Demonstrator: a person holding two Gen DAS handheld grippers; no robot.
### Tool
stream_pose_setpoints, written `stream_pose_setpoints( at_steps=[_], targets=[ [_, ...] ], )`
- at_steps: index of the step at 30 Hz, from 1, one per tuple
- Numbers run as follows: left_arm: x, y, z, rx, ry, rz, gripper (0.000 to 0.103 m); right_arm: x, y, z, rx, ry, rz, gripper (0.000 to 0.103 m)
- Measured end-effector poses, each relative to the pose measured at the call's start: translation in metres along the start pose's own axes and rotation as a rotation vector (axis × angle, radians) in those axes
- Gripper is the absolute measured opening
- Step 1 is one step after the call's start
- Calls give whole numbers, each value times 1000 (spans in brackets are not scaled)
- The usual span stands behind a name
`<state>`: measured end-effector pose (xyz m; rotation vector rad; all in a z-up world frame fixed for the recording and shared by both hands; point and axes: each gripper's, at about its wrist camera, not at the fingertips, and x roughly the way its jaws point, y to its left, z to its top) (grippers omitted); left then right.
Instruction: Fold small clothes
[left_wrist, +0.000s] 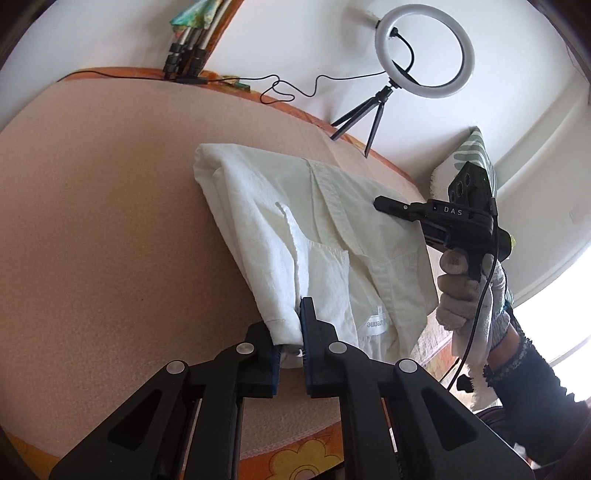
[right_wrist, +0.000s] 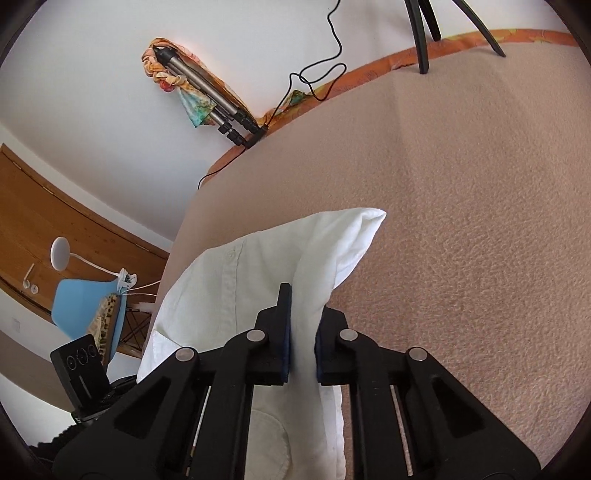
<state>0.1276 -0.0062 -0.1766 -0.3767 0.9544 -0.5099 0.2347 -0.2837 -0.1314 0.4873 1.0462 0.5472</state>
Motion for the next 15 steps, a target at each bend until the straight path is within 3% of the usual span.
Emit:
stream_pose_setpoints(
  at_steps=[4, 9, 15],
  targets=[
    [6, -25, 10, 82, -1, -10, 8, -33, 9, 14, -15, -60, -16, 10],
    [32, -64, 36, 151, -8, -54, 7, -81, 6, 34, -61, -118, -105, 10],
    [89, -128, 69, 242, -9, -130, 7, -146, -30, 65, -68, -177, -232, 10]
  ],
)
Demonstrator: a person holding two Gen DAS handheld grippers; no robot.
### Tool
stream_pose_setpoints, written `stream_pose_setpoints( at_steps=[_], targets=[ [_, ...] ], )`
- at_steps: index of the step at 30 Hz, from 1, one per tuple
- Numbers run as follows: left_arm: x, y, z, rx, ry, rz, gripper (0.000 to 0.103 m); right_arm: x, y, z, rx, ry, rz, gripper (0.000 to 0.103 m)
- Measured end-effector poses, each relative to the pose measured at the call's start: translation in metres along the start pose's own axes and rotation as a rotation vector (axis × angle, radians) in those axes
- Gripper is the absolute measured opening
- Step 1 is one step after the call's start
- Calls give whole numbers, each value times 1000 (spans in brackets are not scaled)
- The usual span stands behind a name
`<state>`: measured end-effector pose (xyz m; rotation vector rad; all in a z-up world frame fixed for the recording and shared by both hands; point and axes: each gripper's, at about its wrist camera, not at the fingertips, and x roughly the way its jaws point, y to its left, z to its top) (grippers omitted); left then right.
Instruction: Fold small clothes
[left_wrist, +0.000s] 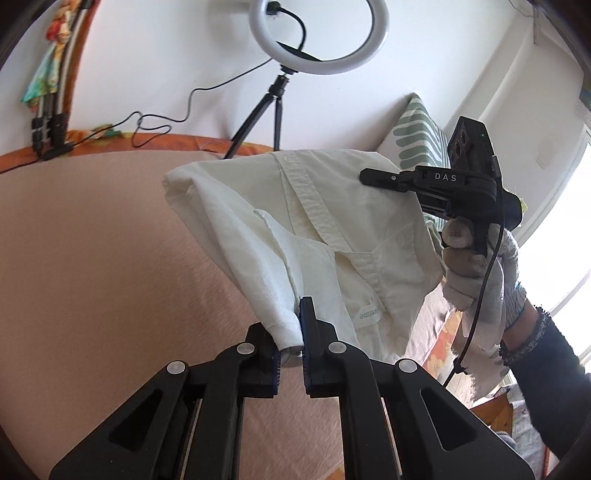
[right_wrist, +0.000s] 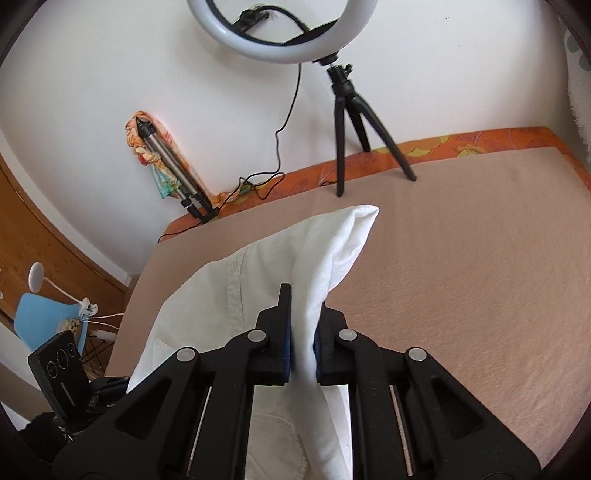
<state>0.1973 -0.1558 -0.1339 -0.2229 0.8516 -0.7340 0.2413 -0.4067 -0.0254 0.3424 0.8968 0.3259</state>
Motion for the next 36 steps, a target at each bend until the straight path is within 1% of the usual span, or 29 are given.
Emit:
stream_pose_setpoints(
  at_steps=[1, 6, 8, 12, 16, 19, 21, 23, 24, 26, 27, 28, 29, 31, 32, 33, 36],
  targets=[
    [12, -7, 7, 5, -4, -18, 7, -6, -12, 7, 3, -8, -14, 10],
    [70, -37, 38, 32, -12, -53, 7, -24, -70, 43, 20, -49, -93, 10],
    [91, -49, 47, 37, -11, -67, 7, -27, -90, 55, 11, -58, -128, 10],
    [136, -79, 60, 89, -2, -88, 7, -30, -131, 75, 17, -72, -187, 10],
    [177, -99, 66, 134, 7, -93, 7, -30, -170, 88, 32, -82, -242, 10],
    [204, -103, 67, 129, 35, -95, 7, -25, -199, 90, 50, -73, -279, 9],
    [217, -104, 65, 120, 55, -93, 7, -20, -217, 91, 62, -68, -319, 9],
    [228, -109, 63, 134, 75, -79, 7, -13, -235, 91, 96, -57, -321, 9],
    [231, -111, 60, 144, 88, -75, 8, -9, -240, 91, 96, -48, -335, 9],
    [233, -116, 56, 159, 104, -49, 10, 0, -247, 88, 83, -26, -402, 10],
    [232, -118, 54, 168, 114, -27, 15, 3, -250, 87, 80, -17, -436, 12],
    [230, -118, 53, 166, 124, -23, 17, 4, -252, 86, 79, -14, -479, 21],
    [229, -117, 51, 164, 141, -18, 22, 4, -254, 86, 77, -15, -522, 26],
    [224, -120, 48, 171, 163, 10, 31, -1, -253, 85, 79, -38, -582, 48],
    [219, -121, 44, 179, 167, 18, 34, -5, -251, 85, 87, -53, -597, 50],
    [215, -123, 42, 191, 171, 17, 36, -10, -250, 85, 97, -66, -591, 53],
    [195, -131, 33, 249, 160, 44, 41, -25, -238, 83, 114, -85, -585, 54]
  ],
)
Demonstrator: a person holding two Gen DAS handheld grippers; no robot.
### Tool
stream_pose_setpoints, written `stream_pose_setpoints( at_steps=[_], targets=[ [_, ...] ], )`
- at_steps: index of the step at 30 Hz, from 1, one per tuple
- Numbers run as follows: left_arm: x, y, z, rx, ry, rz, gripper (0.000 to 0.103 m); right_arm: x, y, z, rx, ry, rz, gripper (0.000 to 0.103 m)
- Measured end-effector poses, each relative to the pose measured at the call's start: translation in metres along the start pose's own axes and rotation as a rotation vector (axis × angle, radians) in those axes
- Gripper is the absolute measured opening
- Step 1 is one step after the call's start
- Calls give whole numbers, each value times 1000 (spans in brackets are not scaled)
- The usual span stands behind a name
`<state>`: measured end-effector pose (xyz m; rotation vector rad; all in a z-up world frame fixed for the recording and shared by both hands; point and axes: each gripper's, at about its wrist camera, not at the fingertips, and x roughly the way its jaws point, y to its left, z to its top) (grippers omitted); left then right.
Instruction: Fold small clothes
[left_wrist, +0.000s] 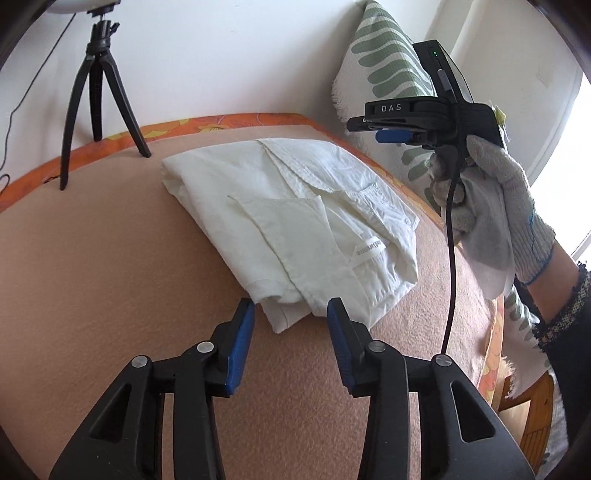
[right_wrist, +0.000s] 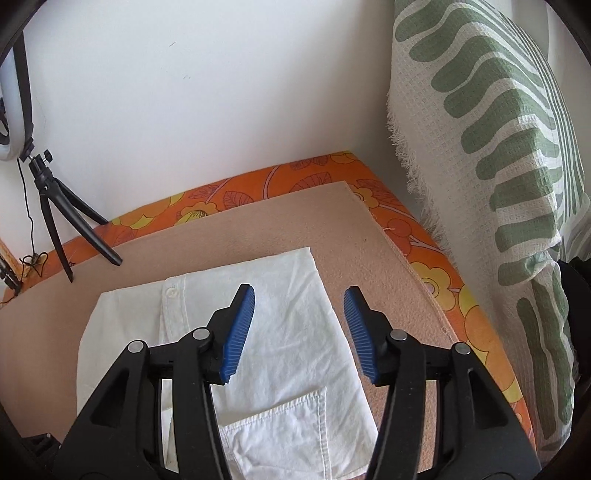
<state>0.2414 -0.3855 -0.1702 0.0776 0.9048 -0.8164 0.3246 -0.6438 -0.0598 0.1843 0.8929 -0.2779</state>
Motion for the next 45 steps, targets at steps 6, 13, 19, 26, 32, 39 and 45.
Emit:
stream_pose_setpoints(
  at_steps=[6, 13, 19, 26, 32, 39, 45],
  targets=[
    [-48, -17, -10, 57, -65, 42, 52, -53, 21, -13, -18, -39, -27, 56],
    [-103, -36, -23, 85, -132, 70, 66, -124, 43, -41, -17, -84, -54, 60],
    [-146, -45, -39, 97, -175, 101, 72, -187, 61, -66, -17, -129, -60, 75],
    [-203, -52, -63, 111, -244, 138, 81, -247, 88, -106, -16, -199, -83, 92],
    [-238, -55, -89, 120, -271, 181, 82, -273, 105, -151, 11, -228, -87, 96],
    [-264, -52, -121, 107, -306, 207, 87, -289, 118, -190, 38, -223, -101, 96],
    [-271, -51, -139, 125, -310, 221, 99, -299, 122, -215, 82, -267, -99, 96]
  ],
)
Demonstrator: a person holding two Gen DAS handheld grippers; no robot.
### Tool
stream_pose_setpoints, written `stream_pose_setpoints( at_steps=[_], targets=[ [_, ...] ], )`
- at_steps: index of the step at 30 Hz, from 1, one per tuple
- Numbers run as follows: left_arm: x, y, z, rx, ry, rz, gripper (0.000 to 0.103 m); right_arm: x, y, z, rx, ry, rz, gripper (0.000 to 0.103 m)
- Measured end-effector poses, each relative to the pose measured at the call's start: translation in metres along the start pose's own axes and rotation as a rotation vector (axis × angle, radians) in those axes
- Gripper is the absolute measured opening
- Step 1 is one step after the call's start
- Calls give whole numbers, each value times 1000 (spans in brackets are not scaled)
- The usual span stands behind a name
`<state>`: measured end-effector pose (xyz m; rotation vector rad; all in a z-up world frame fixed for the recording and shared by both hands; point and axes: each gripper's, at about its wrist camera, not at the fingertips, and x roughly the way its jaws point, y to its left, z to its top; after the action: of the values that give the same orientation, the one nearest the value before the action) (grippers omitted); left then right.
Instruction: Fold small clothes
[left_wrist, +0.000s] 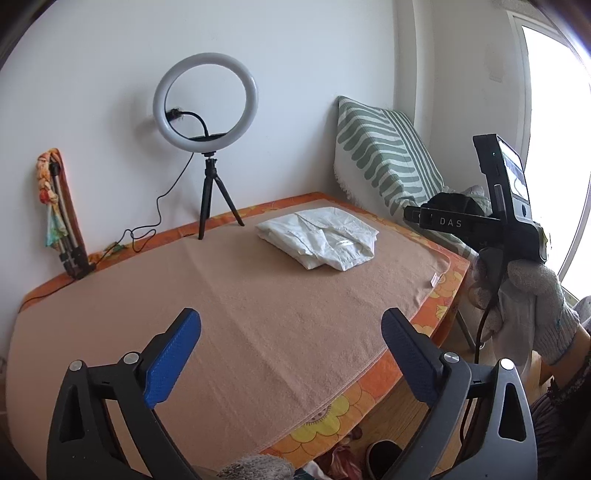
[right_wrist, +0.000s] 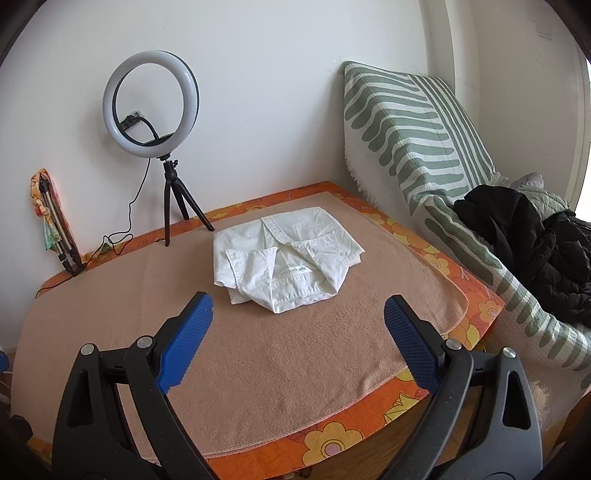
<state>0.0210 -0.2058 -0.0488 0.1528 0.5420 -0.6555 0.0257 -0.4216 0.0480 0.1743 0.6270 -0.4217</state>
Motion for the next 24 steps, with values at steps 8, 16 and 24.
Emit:
stream_pose_setpoints(
  at_steps=[8, 16, 24],
  targets=[
    [-4, 3, -12, -6, 4, 13, 99, -4, 2, -13, -6, -42, -55, 102],
    [-8, -2, -15, 17, -7, 26, 100, -4, -5, -14, 9, -54, -79, 103],
    [-11, -2, -15, 17, -10, 30, 100, -7, -7, -11, 34, -62, -69, 103]
  ],
)
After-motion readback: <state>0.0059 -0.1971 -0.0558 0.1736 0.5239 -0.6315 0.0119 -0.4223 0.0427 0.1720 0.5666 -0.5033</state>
